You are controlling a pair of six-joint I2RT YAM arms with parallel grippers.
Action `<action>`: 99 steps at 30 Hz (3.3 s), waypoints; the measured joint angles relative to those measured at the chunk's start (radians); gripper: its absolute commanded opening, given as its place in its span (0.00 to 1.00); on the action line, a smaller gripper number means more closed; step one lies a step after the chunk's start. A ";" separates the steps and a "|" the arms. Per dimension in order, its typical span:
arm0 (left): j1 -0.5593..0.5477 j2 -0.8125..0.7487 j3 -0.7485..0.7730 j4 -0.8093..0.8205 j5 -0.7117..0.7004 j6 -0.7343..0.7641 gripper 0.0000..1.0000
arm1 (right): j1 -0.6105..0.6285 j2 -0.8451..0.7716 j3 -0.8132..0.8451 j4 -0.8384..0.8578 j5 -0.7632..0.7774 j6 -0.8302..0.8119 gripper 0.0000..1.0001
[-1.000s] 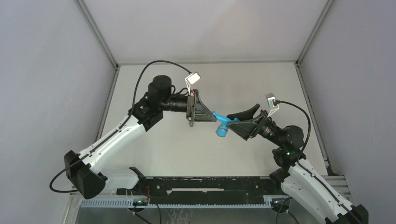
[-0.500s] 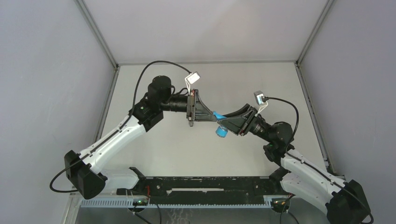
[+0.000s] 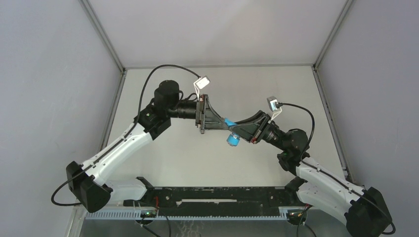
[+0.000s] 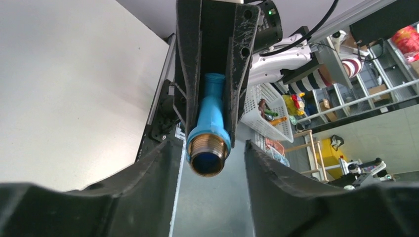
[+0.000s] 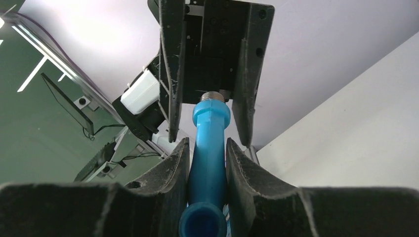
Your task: Install the water faucets
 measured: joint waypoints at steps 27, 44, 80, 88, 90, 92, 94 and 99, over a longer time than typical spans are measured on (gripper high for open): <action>0.033 -0.020 0.000 -0.007 0.060 -0.002 0.00 | 0.000 -0.038 0.000 -0.052 -0.014 -0.027 0.00; 0.036 -0.024 -0.001 0.015 0.045 -0.009 0.00 | -0.004 0.042 0.024 0.010 -0.022 0.022 0.47; 0.036 -0.024 -0.001 0.029 0.049 -0.007 0.00 | -0.007 0.021 0.040 0.010 -0.011 0.020 0.52; 0.036 -0.025 -0.001 0.029 0.060 -0.008 0.00 | -0.007 0.030 0.045 0.017 -0.014 0.019 0.32; 0.036 -0.025 -0.001 0.027 0.064 -0.008 0.00 | -0.007 0.034 0.046 0.019 -0.015 0.019 0.31; 0.037 -0.025 -0.001 0.026 0.064 -0.008 0.00 | -0.007 0.040 0.050 0.022 -0.022 0.019 0.26; 0.039 -0.026 -0.001 0.027 0.065 -0.008 0.00 | -0.007 0.047 0.056 0.023 -0.027 0.019 0.23; 0.041 -0.030 -0.001 0.025 0.065 -0.008 0.00 | -0.007 0.057 0.062 0.029 -0.039 0.019 0.00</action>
